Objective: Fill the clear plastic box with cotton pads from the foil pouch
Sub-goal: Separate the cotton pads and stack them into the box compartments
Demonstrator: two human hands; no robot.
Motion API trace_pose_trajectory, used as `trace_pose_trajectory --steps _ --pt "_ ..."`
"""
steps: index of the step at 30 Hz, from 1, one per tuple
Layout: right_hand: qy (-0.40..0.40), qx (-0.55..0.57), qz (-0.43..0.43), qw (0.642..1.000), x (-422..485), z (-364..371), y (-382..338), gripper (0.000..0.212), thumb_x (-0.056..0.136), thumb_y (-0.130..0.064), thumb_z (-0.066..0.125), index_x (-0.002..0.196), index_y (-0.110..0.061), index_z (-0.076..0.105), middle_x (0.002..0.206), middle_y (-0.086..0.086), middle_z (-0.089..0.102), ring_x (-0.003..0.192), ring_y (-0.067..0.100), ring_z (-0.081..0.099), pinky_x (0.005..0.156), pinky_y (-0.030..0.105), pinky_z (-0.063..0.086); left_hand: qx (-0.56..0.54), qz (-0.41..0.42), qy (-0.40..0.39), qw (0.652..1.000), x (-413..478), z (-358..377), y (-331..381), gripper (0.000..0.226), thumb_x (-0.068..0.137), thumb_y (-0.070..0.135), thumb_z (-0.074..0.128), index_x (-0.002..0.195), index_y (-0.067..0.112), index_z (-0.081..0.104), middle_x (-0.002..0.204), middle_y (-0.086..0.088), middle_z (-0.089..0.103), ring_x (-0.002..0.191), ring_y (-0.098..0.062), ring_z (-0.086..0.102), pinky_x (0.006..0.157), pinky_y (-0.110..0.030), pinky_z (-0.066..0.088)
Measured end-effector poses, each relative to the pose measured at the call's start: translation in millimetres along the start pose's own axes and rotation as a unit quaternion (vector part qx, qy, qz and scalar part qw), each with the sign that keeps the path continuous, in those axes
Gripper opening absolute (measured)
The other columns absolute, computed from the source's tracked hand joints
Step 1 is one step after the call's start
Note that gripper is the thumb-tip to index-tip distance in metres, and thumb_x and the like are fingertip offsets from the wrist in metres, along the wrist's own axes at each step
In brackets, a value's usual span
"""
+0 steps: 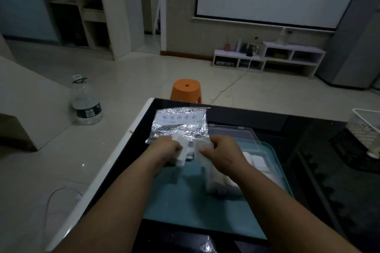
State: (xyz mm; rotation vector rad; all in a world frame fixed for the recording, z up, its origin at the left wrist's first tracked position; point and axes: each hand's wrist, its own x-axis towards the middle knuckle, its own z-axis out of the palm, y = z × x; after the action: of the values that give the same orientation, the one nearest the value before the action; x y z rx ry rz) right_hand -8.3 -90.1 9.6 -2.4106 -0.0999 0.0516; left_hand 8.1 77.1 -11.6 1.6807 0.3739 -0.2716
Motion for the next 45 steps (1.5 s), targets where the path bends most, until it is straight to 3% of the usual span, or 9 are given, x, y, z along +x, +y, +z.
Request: trace_pose_trajectory --steps 3,6,10,15,20,29,34,39,45 --pt "0.024 0.059 0.049 0.997 -5 -12 19 0.025 0.090 -0.014 0.058 0.065 -0.016 0.056 0.064 0.002 0.053 0.058 0.015 0.049 0.052 0.025 0.038 -0.075 -0.020 0.013 0.997 4 15 5 0.007 0.090 0.007 0.052 0.087 0.008 0.057 0.089 -0.015 0.059 0.067 -0.027 0.057 0.070 -0.037 0.050" --pt "0.028 0.125 0.089 0.988 -8 -23 35 0.012 0.089 -0.016 0.065 0.097 -0.006 0.065 0.092 0.013 0.066 0.077 0.025 0.063 0.074 0.044 0.054 -0.111 -0.024 0.001 0.994 6 27 8 0.008 0.091 0.003 0.053 0.088 0.006 0.060 0.086 -0.014 0.060 0.070 -0.027 0.059 0.074 -0.041 0.051" --pt "0.042 0.244 0.134 0.959 -10 -34 48 0.022 0.086 -0.013 0.071 0.107 -0.010 0.063 0.102 0.014 0.066 0.086 0.027 0.068 0.077 0.042 0.060 -0.134 -0.026 -0.082 0.987 8 41 8 0.024 0.092 -0.002 0.052 0.114 0.003 0.062 0.104 -0.016 0.067 0.085 -0.028 0.065 0.062 -0.035 0.055" --pt "0.045 0.323 0.129 0.936 -5 -45 52 0.018 0.090 -0.008 0.064 0.108 -0.006 0.064 0.098 0.012 0.068 0.087 0.024 0.069 0.072 0.033 0.060 -0.143 0.006 -0.084 0.986 10 57 10 0.026 0.086 -0.007 0.060 0.110 0.003 0.064 0.097 -0.017 0.070 0.081 -0.029 0.068 0.070 -0.036 0.059" --pt "0.031 0.303 0.113 0.946 -5 -47 56 0.013 0.093 -0.009 0.057 0.093 -0.020 0.065 0.098 0.011 0.069 0.094 0.029 0.067 0.088 0.049 0.056 -0.119 0.031 -0.067 0.990 11 70 8 0.021 0.085 -0.003 0.064 0.105 0.004 0.063 0.090 -0.016 0.070 0.077 -0.029 0.068 0.076 -0.041 0.059" --pt "0.004 0.298 0.098 0.950 0 -45 57 0.021 0.090 -0.011 0.065 0.112 -0.012 0.065 0.101 0.005 0.068 0.092 0.020 0.067 0.079 0.035 0.059 -0.065 0.087 -0.048 0.993 6 84 4 0.014 0.085 0.003 0.067 0.097 0.010 0.067 0.095 -0.018 0.072 0.083 -0.030 0.070 0.079 -0.045 0.059" --pt "0.054 0.225 0.074 0.970 0 -39 59 0.017 0.084 -0.020 0.074 0.099 -0.018 0.068 0.092 0.001 0.070 0.086 0.019 0.068 0.080 0.044 0.059 -0.081 0.068 -0.104 0.989 0 88 6 0.011 0.087 -0.002 0.060 0.091 0.007 0.066 0.080 -0.011 0.071 0.066 -0.020 0.068 0.063 -0.034 0.059" --pt "0.088 0.186 0.066 0.976 1 -41 60 0.014 0.080 -0.025 0.077 0.082 -0.023 0.064 0.086 0.001 0.069 0.083 0.019 0.067 0.080 0.047 0.058 -0.183 0.019 -0.139 0.973 0 89 9 0.016 0.094 0.015 0.058 0.103 0.003 0.065 0.088 -0.015 0.071 0.073 -0.023 0.070 0.062 -0.035 0.059" --pt "0.092 0.181 0.061 0.977 2 -40 57 0.017 0.084 -0.022 0.073 0.078 -0.027 0.059 0.081 -0.004 0.065 0.079 0.014 0.065 0.079 0.043 0.059 -0.154 0.025 -0.115 0.981 1 86 7 0.010 0.090 -0.002 0.057 0.097 0.002 0.064 0.086 -0.015 0.069 0.069 -0.023 0.067 0.055 -0.032 0.059"
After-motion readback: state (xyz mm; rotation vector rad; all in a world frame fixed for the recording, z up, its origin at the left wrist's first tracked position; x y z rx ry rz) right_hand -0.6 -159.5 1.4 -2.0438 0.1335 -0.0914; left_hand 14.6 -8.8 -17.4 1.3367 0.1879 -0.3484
